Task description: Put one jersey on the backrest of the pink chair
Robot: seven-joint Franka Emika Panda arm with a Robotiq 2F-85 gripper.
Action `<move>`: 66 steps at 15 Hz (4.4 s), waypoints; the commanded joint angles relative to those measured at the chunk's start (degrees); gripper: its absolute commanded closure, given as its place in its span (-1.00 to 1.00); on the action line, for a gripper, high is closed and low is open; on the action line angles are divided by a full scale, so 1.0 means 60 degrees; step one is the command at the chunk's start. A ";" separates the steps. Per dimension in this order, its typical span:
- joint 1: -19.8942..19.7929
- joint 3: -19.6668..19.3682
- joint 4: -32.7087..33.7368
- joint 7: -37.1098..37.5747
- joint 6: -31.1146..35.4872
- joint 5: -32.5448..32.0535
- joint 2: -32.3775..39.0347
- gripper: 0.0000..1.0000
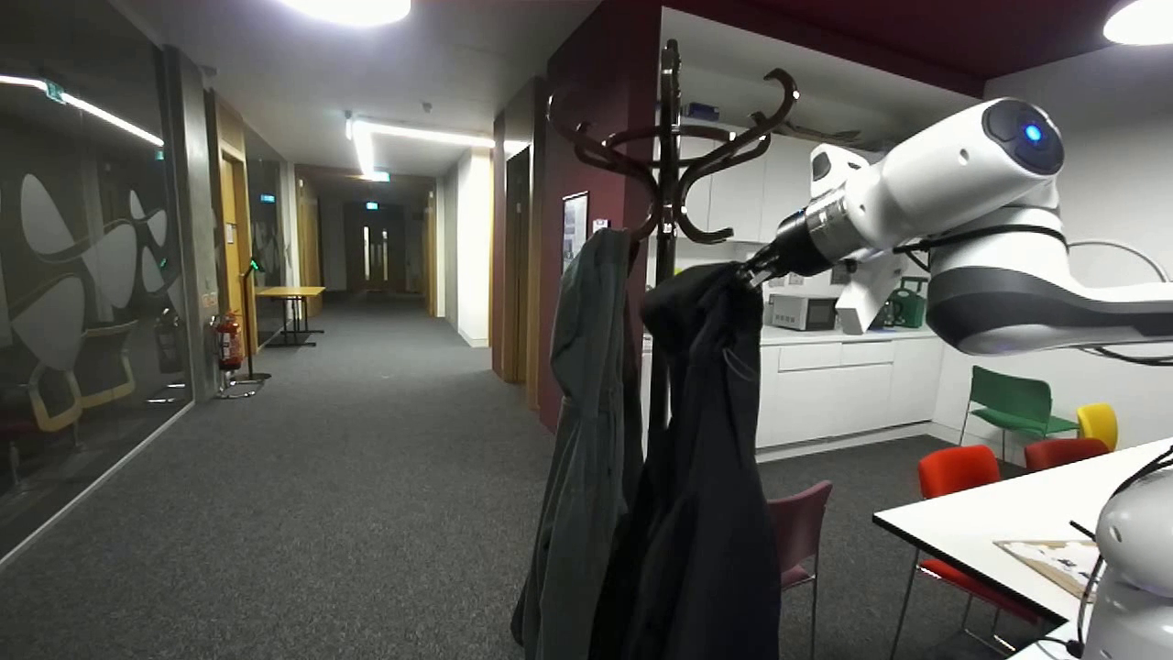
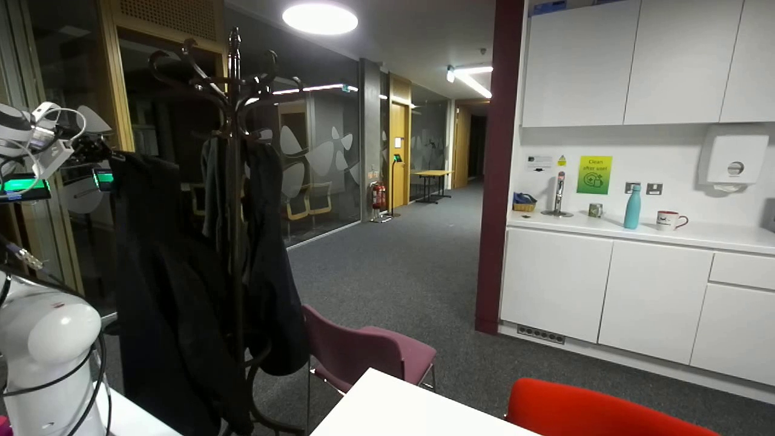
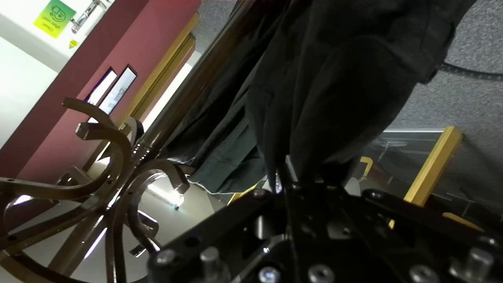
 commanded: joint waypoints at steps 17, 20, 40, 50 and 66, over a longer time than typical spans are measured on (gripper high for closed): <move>-0.0410 0.0395 0.0376 0.0409 -0.1933 0.1395 -0.0973 0.99; -0.0327 0.0084 0.0248 0.0597 -0.2594 0.1532 -0.1465 0.99; 0.0182 -0.2018 -0.1783 0.0696 -0.5802 0.1807 -0.4295 0.99; 0.0165 -0.3311 -0.3563 0.0695 -0.5979 0.2073 -0.5824 0.99; -0.0136 -0.3557 -0.4319 0.0552 -0.5954 0.2754 -0.6488 0.96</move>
